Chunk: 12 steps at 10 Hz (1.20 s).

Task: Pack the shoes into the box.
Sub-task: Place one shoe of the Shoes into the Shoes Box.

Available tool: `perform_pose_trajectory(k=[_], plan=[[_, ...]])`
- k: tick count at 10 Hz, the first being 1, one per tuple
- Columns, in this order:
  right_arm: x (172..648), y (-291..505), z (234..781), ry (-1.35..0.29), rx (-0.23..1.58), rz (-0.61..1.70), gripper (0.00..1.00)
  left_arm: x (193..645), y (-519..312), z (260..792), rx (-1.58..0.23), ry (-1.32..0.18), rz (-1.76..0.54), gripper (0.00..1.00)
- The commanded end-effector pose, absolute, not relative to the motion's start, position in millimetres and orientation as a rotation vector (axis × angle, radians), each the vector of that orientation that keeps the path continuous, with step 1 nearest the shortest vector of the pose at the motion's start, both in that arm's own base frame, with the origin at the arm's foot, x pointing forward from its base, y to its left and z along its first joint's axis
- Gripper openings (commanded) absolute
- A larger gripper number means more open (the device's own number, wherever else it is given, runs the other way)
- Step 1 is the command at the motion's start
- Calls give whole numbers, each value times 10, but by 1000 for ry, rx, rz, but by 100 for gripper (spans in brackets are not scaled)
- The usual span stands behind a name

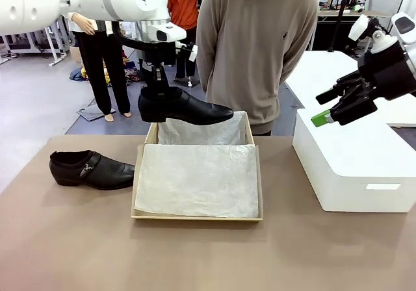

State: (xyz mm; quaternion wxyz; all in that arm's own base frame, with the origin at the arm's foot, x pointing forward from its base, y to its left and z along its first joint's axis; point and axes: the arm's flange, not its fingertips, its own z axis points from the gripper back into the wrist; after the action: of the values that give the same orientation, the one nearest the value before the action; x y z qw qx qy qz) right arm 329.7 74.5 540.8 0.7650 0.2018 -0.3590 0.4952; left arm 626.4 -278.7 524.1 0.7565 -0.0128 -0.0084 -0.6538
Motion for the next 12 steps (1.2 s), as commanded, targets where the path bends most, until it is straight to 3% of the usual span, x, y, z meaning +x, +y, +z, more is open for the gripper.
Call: perform_pose_trajectory(k=[1, 8, 12], plan=[[3335, 743, 5405, -802, 458, 1100, 100, 6370, -2904, 5241, 9, -56, -1463, 0], [3335, 743, 5405, -802, 458, 1100, 100, 6586, -3017, 4850, -33, -1, -1539, 0], [3335, 743, 5405, -802, 458, 1100, 100, 6453, -3038, 4717, -17, -11, -1506, 0]])
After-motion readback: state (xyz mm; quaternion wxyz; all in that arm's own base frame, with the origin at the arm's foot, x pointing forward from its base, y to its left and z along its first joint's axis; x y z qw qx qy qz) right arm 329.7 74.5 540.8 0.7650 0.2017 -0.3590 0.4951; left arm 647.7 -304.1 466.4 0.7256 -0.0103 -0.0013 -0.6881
